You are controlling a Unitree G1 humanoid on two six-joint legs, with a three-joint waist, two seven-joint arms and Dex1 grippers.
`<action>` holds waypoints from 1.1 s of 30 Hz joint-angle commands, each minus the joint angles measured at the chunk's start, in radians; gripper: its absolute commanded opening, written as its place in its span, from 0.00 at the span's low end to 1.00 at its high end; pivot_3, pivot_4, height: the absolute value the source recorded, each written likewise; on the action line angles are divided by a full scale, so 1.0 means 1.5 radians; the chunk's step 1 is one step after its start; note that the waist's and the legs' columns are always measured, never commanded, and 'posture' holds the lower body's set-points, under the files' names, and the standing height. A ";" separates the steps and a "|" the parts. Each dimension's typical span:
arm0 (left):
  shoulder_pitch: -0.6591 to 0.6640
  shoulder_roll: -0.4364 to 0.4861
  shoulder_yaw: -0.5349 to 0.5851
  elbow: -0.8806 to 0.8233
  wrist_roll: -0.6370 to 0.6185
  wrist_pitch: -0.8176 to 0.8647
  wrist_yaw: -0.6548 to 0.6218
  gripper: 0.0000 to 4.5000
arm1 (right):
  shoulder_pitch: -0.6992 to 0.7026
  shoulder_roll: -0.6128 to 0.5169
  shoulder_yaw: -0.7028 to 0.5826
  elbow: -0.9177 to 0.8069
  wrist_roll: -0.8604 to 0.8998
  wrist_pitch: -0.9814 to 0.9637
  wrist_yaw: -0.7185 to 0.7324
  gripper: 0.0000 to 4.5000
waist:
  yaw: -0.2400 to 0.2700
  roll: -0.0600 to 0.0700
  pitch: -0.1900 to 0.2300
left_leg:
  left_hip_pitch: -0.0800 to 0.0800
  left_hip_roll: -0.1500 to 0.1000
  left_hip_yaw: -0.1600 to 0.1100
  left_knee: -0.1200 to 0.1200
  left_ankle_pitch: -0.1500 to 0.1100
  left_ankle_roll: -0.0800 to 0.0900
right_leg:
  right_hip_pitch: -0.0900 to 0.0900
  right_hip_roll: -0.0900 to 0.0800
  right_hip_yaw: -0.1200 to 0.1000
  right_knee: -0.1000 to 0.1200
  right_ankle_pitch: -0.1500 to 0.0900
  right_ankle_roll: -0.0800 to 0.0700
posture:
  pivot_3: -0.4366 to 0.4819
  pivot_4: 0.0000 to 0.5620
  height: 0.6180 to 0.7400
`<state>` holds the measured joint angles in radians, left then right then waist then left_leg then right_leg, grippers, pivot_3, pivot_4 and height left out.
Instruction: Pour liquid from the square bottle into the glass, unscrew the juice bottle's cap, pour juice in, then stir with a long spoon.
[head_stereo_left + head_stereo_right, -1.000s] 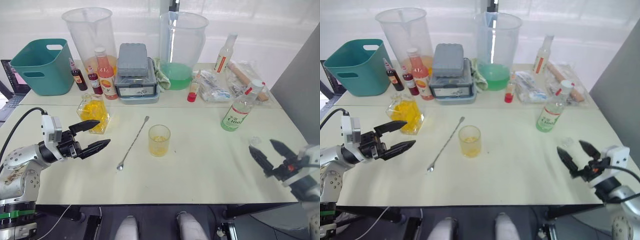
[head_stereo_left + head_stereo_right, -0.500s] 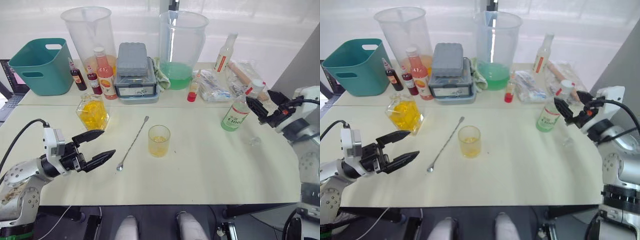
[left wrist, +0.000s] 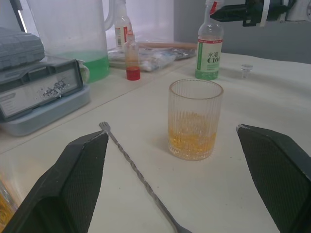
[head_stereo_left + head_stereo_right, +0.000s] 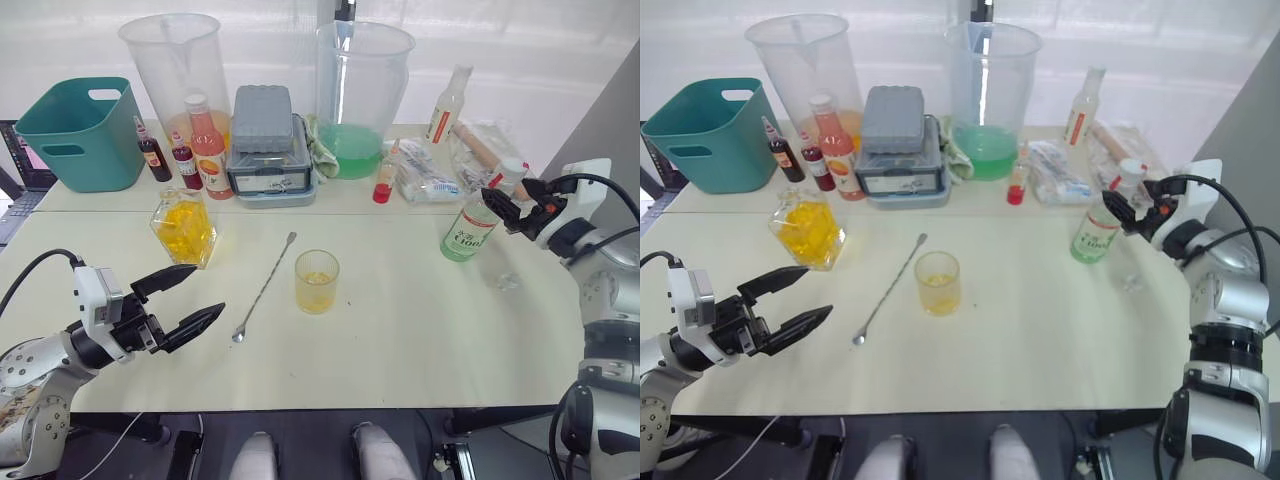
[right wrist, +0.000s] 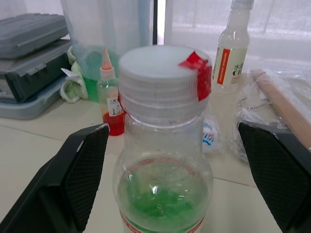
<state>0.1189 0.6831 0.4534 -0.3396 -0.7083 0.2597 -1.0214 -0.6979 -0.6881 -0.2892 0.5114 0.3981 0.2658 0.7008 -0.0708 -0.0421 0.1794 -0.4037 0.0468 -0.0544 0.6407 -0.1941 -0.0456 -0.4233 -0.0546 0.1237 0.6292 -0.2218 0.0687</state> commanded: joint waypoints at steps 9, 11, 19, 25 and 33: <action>-0.006 0.000 0.005 -0.013 0.006 -0.025 0.010 1.00 | -0.070 0.000 -0.003 0.094 -0.016 -0.053 0.043 0.37 | 0.000 0.000 0.000 | 0.000 0.000 0.000 0.000 0.000 0.000 | 0.000 0.000 0.000 0.000 0.000 0.000 | 0.48 0.27 0.99; -0.008 0.000 0.001 -0.011 0.007 -0.027 0.009 1.00 | -0.071 0.000 -0.003 0.097 -0.021 -0.059 0.044 0.30 | 0.000 0.000 0.000 | 0.000 0.000 0.000 0.000 0.000 0.000 | 0.000 0.000 0.000 0.000 0.000 0.000 | 0.48 0.27 0.99; -0.043 0.015 -0.027 0.015 0.008 -0.022 -0.013 1.00 | -0.011 0.001 -0.039 -0.086 0.071 0.018 0.087 0.30 | 0.001 0.002 0.001 | 0.000 0.000 0.000 0.000 0.000 0.000 | 0.000 0.000 0.000 0.000 0.000 0.000 | 0.48 0.27 0.99; -0.116 0.025 -0.072 0.062 0.008 -0.014 -0.042 1.00 | 0.121 -0.017 -0.045 -0.362 0.183 0.159 0.105 0.30 | 0.003 0.003 0.001 | -0.001 0.000 0.000 0.000 0.000 0.000 | 0.000 0.000 0.000 0.000 0.000 0.000 | 0.48 0.27 0.99; -0.187 0.045 -0.130 0.125 0.025 -0.011 -0.115 1.00 | 0.267 -0.093 -0.039 -0.651 0.309 0.297 0.134 0.30 | 0.004 0.003 0.001 | -0.001 0.000 0.000 0.000 0.000 0.000 | -0.001 0.000 0.000 0.000 -0.001 0.002 | 0.48 0.27 0.99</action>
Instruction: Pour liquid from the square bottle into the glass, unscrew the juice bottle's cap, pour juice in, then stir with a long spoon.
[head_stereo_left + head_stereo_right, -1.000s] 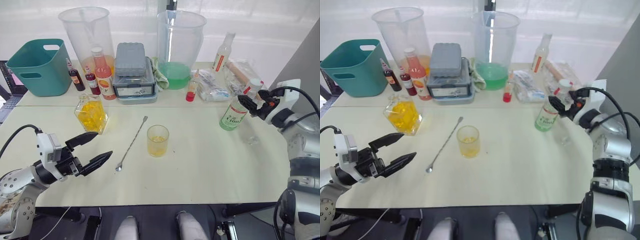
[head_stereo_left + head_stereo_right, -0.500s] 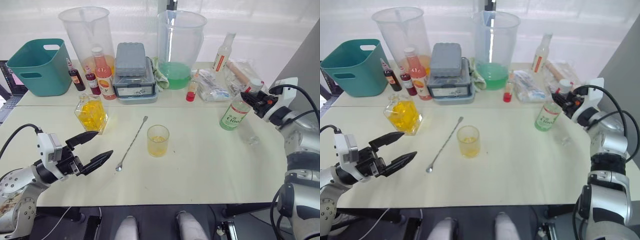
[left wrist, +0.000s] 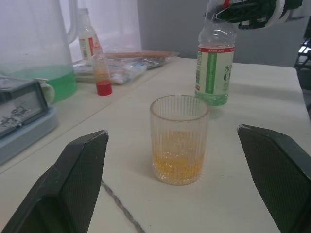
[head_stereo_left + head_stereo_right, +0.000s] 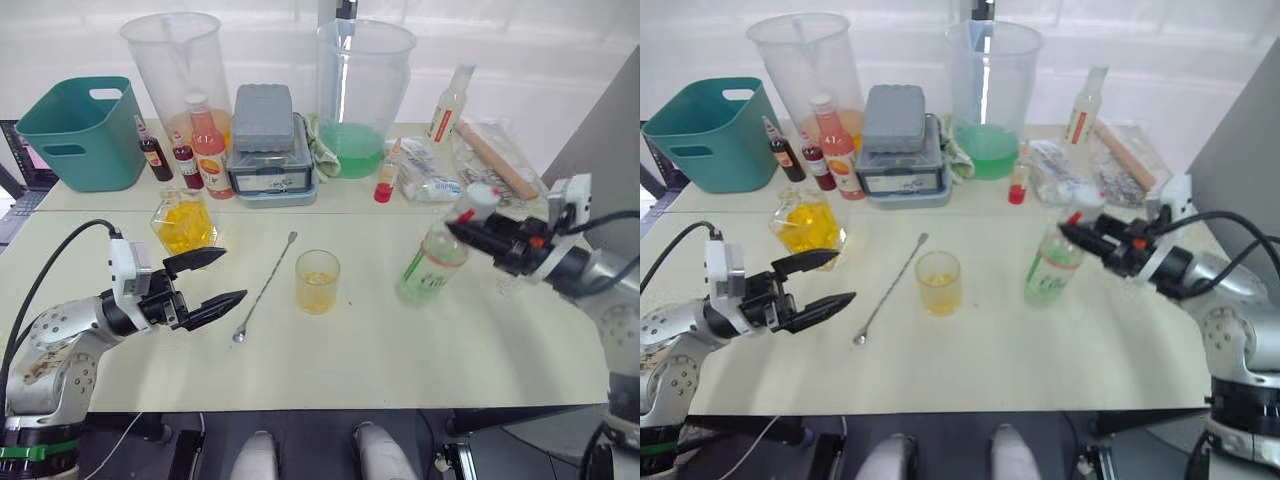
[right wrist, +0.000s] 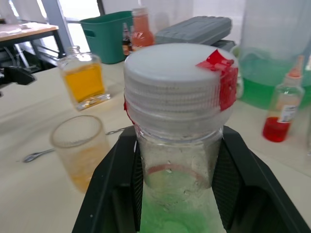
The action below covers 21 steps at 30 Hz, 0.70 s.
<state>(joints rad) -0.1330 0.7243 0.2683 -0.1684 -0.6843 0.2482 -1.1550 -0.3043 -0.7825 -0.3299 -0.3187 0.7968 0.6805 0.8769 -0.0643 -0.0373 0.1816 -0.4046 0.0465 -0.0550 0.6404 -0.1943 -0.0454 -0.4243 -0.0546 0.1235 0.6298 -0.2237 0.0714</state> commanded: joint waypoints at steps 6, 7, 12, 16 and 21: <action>-0.052 0.023 -0.021 0.033 0.009 0.002 -0.050 1.00 | -0.017 -0.011 0.058 -0.209 0.102 0.060 -0.029 0.30 | -0.003 0.000 0.000 | 0.000 0.000 0.000 0.000 0.000 0.000 | 0.000 0.000 0.000 0.000 0.000 0.000 | 0.48 0.27 0.99; -0.052 0.026 -0.021 0.030 0.007 0.005 -0.054 1.00 | -0.029 -0.001 0.081 -0.224 0.099 0.061 -0.041 0.30 | -0.003 0.000 0.000 | 0.000 0.001 0.000 0.000 0.000 0.000 | 0.000 0.000 0.000 0.000 0.000 0.000 | 0.48 0.27 0.99; -0.020 0.046 -0.004 -0.013 -0.017 0.036 -0.063 1.00 | -0.074 0.040 0.201 -0.257 0.031 0.041 -0.078 0.30 | -0.002 0.000 0.000 | -0.001 0.001 0.000 0.000 0.000 0.000 | -0.001 0.000 0.000 0.000 0.000 0.000 | 0.48 0.27 0.99; 0.004 0.062 0.011 -0.038 -0.020 0.045 -0.063 1.00 | -0.082 0.096 0.286 -0.225 -0.052 -0.013 -0.080 0.30 | 0.000 0.000 0.000 | -0.001 0.001 0.000 0.000 0.000 0.000 | -0.001 0.000 0.000 0.000 0.000 0.000 | 0.48 0.27 0.99; 0.015 0.085 0.035 -0.046 -0.026 0.052 -0.060 1.00 | -0.081 0.122 0.352 -0.196 -0.125 -0.072 -0.051 0.30 | 0.001 0.000 0.000 | -0.001 0.001 0.000 0.000 0.000 0.000 | -0.001 0.000 0.000 0.000 0.000 0.000 | 0.48 0.27 0.99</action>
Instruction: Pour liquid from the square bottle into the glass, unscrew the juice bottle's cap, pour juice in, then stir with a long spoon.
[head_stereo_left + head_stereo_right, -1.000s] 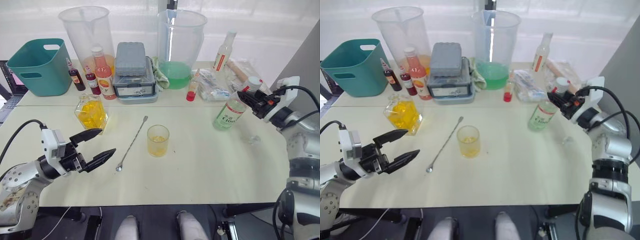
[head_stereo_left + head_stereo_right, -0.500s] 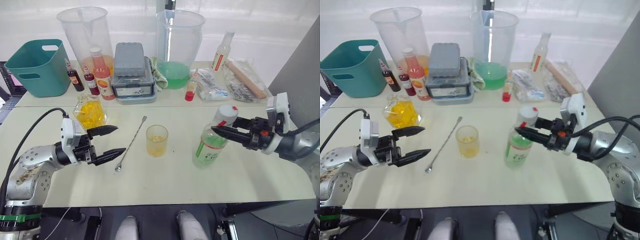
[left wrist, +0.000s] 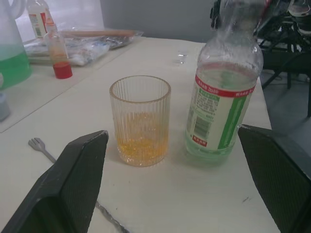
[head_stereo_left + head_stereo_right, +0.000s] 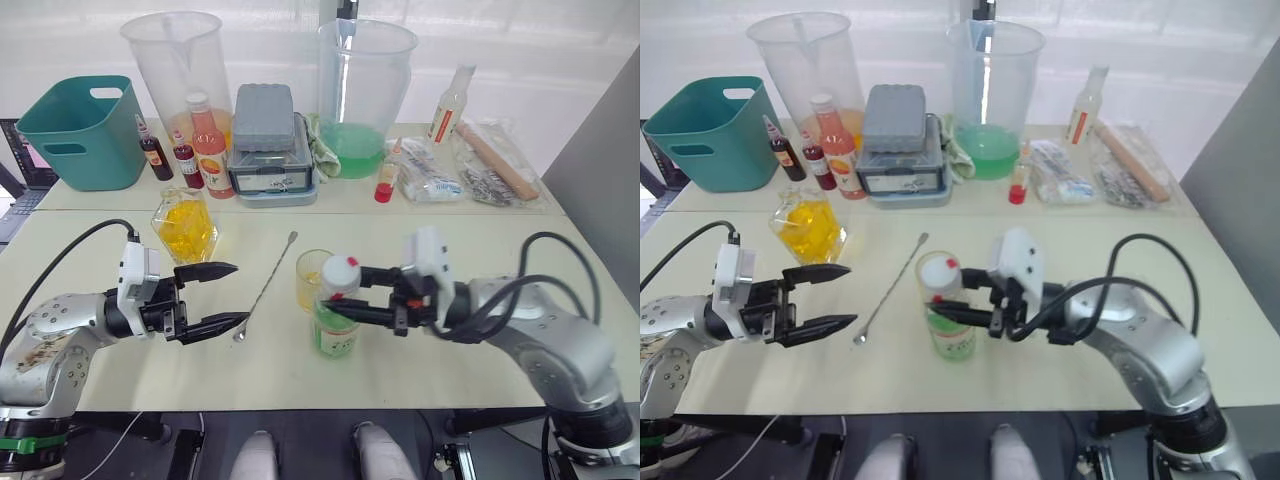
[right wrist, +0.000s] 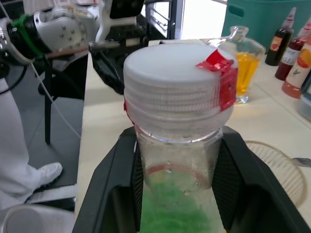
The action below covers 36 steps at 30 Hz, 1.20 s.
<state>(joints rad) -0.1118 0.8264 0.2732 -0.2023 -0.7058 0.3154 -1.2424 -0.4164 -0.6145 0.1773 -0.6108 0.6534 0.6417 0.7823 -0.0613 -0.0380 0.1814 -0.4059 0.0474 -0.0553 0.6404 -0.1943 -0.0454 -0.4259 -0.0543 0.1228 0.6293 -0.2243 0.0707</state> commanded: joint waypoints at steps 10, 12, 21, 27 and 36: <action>0.020 0.025 0.055 -0.037 -0.012 0.015 0.005 1.00 | -0.015 0.067 0.024 0.032 -0.049 -0.076 0.027 0.30 | -0.007 0.000 0.000 | 0.001 0.001 0.000 0.000 0.000 0.000 | 0.000 0.001 0.000 0.001 0.000 -0.001 | 0.48 0.27 0.99; 0.023 0.024 0.056 -0.037 -0.010 0.012 0.005 1.00 | -0.021 0.078 0.020 0.031 -0.041 -0.067 0.020 0.30 | -0.006 0.000 0.000 | 0.001 0.001 0.000 0.000 0.000 0.000 | 0.000 0.001 -0.001 0.001 0.000 -0.001 | 0.48 0.27 0.99; 0.022 0.011 0.041 -0.034 0.001 -0.001 0.008 1.00 | -0.016 0.096 0.022 0.015 -0.037 -0.033 0.004 0.30 | -0.003 0.000 0.000 | 0.000 0.001 0.000 0.000 0.000 0.000 | 0.000 0.001 0.000 0.001 0.000 -0.001 | 0.48 0.27 0.99; 0.028 0.004 0.041 -0.049 -0.002 -0.003 0.008 1.00 | 0.001 0.079 0.056 0.028 -0.091 -0.062 0.022 0.30 | -0.004 0.000 0.000 | 0.000 0.001 0.000 0.000 0.000 0.000 | 0.000 0.001 0.000 0.001 0.000 -0.001 | 0.48 0.27 0.99; 0.032 0.012 0.037 -0.065 -0.012 0.019 0.003 1.00 | -0.002 0.027 -0.037 0.041 0.015 -0.013 0.079 0.89 | -0.002 0.000 0.000 | 0.000 0.001 0.000 0.000 0.000 0.000 | 0.000 0.001 0.000 0.001 0.000 -0.001 | 0.48 0.27 0.99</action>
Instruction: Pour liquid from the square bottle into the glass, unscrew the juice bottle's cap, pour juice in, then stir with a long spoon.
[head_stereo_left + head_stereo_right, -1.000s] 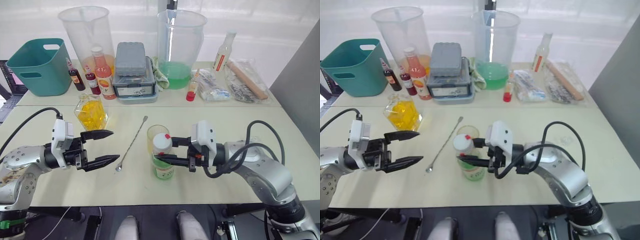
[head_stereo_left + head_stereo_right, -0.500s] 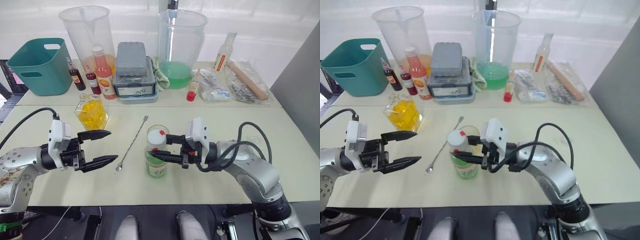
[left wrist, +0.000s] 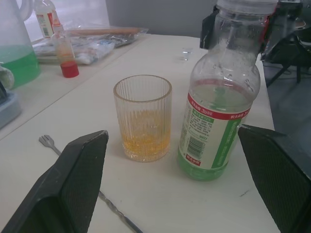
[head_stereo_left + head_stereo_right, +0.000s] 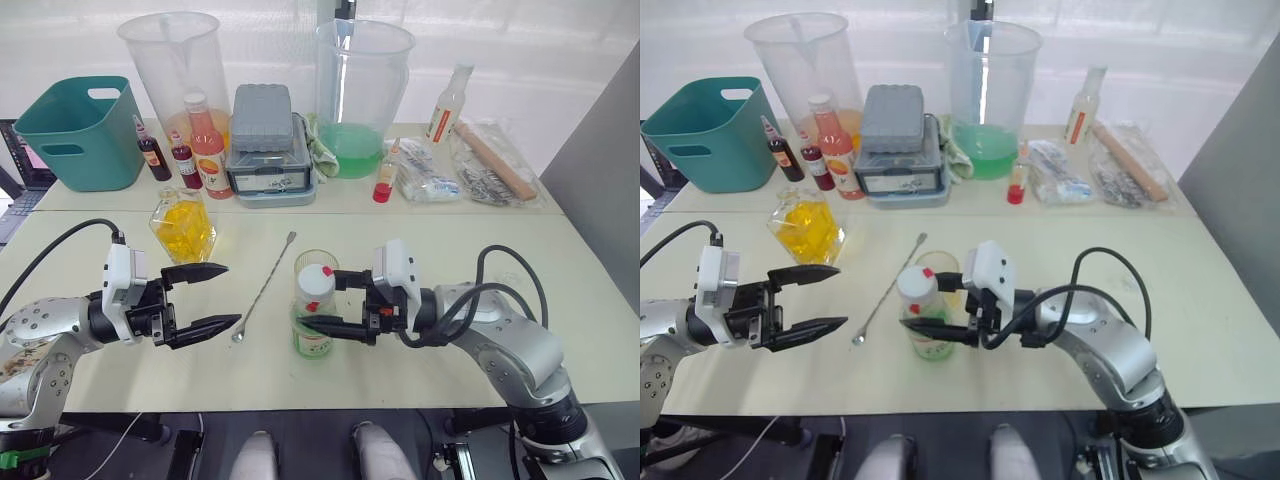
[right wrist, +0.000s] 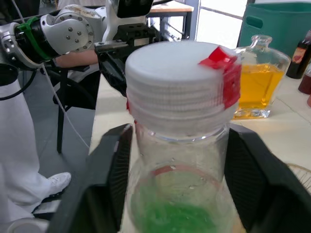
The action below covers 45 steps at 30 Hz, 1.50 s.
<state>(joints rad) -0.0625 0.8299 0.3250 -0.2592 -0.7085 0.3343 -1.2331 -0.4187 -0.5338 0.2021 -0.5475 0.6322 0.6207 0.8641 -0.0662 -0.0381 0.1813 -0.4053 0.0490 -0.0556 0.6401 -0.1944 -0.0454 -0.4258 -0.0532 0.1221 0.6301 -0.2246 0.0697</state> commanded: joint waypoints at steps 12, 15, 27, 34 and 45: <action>-0.085 0.051 0.028 -0.064 -0.116 0.144 0.028 1.00 | 0.043 -0.152 -0.195 0.010 0.124 0.024 0.112 0.99 | 0.002 0.000 0.000 | 0.000 0.000 0.000 0.000 0.000 0.000 | 0.000 0.000 0.000 0.000 0.000 0.000 | 0.48 0.27 0.99; -0.084 0.059 0.024 -0.063 -0.113 0.144 0.018 1.00 | 0.031 -0.163 -0.176 0.018 0.114 0.005 0.144 0.99 | 0.000 0.000 0.000 | 0.000 0.000 0.000 0.000 0.000 0.000 | 0.000 0.000 0.000 0.000 0.000 0.000 | 0.48 0.27 0.99; 0.089 0.064 0.121 -0.107 -0.071 0.077 -0.043 1.00 | -0.187 -0.080 -0.007 0.307 -0.032 -0.183 0.410 0.99 | -0.002 0.000 0.000 | 0.000 0.000 0.000 -0.001 0.000 0.000 | -0.001 0.000 0.000 0.000 0.000 0.000 | 0.48 0.27 0.99; 0.183 0.044 0.180 -0.142 -0.063 0.054 -0.037 1.00 | -0.299 -0.012 0.055 0.453 -0.041 -0.246 0.500 0.99 | -0.003 0.000 0.001 | 0.001 0.000 0.000 -0.001 0.000 0.000 | -0.001 0.000 0.000 0.000 0.000 -0.001 | 0.48 0.27 0.99; 0.267 0.019 0.242 -0.208 -0.071 0.056 0.003 1.00 | -0.386 0.028 0.181 0.572 0.031 -0.342 0.500 0.99 | -0.004 0.001 0.001 | 0.001 0.000 0.000 -0.001 0.000 0.000 | -0.001 0.000 -0.001 0.000 0.000 -0.001 | 0.48 0.27 0.99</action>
<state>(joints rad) 0.3301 0.8625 0.6551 -0.5372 -0.8005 0.4206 -1.2392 -0.9706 -0.4967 0.4597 0.3228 0.6250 0.1353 1.5626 -0.0719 -0.0366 0.1826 -0.4041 0.0495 -0.0551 0.6382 -0.1947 -0.0454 -0.4273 -0.0533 0.1213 0.6310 -0.2251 0.0677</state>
